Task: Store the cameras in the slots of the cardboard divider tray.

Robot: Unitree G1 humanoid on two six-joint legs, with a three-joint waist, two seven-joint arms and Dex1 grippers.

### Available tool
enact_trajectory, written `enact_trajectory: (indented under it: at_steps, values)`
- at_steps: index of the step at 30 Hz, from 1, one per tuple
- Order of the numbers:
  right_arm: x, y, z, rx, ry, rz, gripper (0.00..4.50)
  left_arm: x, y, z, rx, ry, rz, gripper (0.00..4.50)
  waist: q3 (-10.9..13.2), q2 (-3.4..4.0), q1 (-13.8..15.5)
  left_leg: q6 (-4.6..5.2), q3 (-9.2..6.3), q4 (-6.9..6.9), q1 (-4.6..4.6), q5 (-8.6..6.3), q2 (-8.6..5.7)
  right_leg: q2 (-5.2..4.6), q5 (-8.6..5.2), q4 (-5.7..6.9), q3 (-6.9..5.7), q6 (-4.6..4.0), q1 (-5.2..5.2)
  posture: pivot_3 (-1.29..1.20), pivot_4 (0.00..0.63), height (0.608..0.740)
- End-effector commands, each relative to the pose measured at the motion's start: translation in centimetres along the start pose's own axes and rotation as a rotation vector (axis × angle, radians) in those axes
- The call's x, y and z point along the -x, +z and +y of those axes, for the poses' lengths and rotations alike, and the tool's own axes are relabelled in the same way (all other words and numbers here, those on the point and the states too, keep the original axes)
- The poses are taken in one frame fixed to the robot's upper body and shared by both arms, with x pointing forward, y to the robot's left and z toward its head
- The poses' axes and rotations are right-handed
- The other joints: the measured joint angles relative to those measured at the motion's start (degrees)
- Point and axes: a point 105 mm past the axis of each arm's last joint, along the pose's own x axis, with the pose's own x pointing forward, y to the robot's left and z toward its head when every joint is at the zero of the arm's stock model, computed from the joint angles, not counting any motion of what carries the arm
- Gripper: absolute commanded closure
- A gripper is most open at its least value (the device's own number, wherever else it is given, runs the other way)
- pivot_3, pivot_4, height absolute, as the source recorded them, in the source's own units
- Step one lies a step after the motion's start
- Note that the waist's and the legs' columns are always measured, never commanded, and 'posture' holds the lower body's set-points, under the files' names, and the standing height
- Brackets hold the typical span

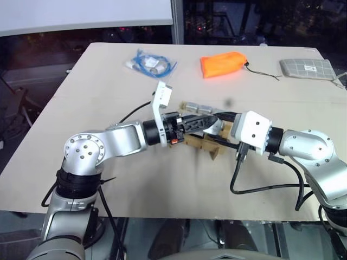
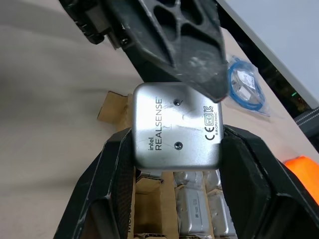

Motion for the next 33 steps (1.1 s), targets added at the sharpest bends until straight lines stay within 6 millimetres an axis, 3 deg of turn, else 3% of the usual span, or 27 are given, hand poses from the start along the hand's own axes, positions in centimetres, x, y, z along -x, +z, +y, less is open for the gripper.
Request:
enact_trajectory:
  at_steps: [1, 16, 19, 23, 25, 28, 33]
  values:
    - [0.63, 1.62, -0.81, 0.032, -0.034, -0.052, 2.59, 0.78, 0.78, -0.57, -0.039, -0.028, -0.021, 0.68, 0.0, 0.0, 0.0, 0.0, 0.0, 0.0, 0.0, 0.0, 0.0, 0.0, 0.0, 0.0, 0.0, 0.0, 0.0, 0.0, 0.15, 0.74]
    - [0.83, 1.66, -1.1, 0.055, -0.034, -0.05, 2.59, 0.61, 0.34, -0.53, -0.022, -0.048, -0.008, 0.68, 0.0, 0.0, 0.0, 0.0, -0.01, 0.0, 0.0, 0.0, 0.0, -0.01, 0.0, -0.01, 0.0, 0.0, 0.0, 0.0, 0.15, 0.74]
    - [0.83, 1.8, -1.15, 0.06, -0.036, -0.052, 2.59, 0.55, 0.28, -0.3, -0.011, -0.045, -0.005, 1.39, 0.0, 0.0, 0.0, 0.0, 0.0, 0.0, 0.0, 0.0, 0.0, -0.01, 0.0, -0.01, 0.0, 0.0, 0.0, 0.0, 0.15, 0.74]
    - [0.81, 2.01, -1.14, 0.063, -0.035, -0.057, 2.59, 0.41, 0.25, -0.29, -0.007, -0.051, -0.002, 3.13, 0.0, 0.0, 0.0, 0.0, -0.01, 0.0, 0.0, 0.0, 0.0, -0.01, 0.0, -0.01, -0.01, 0.0, 0.0, 0.0, 0.15, 0.74]
    - [0.8, 2.07, -1.1, 0.061, -0.035, -0.06, 2.59, 0.35, 0.25, -0.35, -0.006, -0.057, -0.001, 3.77, 0.0, 0.0, 0.0, 0.0, 0.0, -0.01, -0.01, 0.0, 0.0, -0.01, 0.0, -0.01, 0.0, 0.0, 0.0, 0.0, 0.15, 0.74]
    - [0.82, 2.08, -0.42, 0.01, 0.024, -0.065, 2.59, 0.41, 0.36, -0.28, -0.006, -0.06, 0.0, 3.81, 0.0, 0.0, 0.0, 0.0, -0.01, 0.0, -0.01, 0.0, 0.0, -0.01, 0.0, -0.01, 0.0, 0.0, 0.0, 0.0, 0.15, 0.74]
    - [1.0, 2.03, -1.06, 0.04, -0.045, -0.057, 0.2, 0.49, 1.13, 0.0, -0.035, -0.066, -0.002, 3.81, 0.0, 0.0, 0.0, 0.01, -0.02, -0.01, -0.01, 0.0, 0.0, -0.01, 0.0, -0.01, -0.01, 0.0, 0.0, 0.0, 0.15, 0.74]
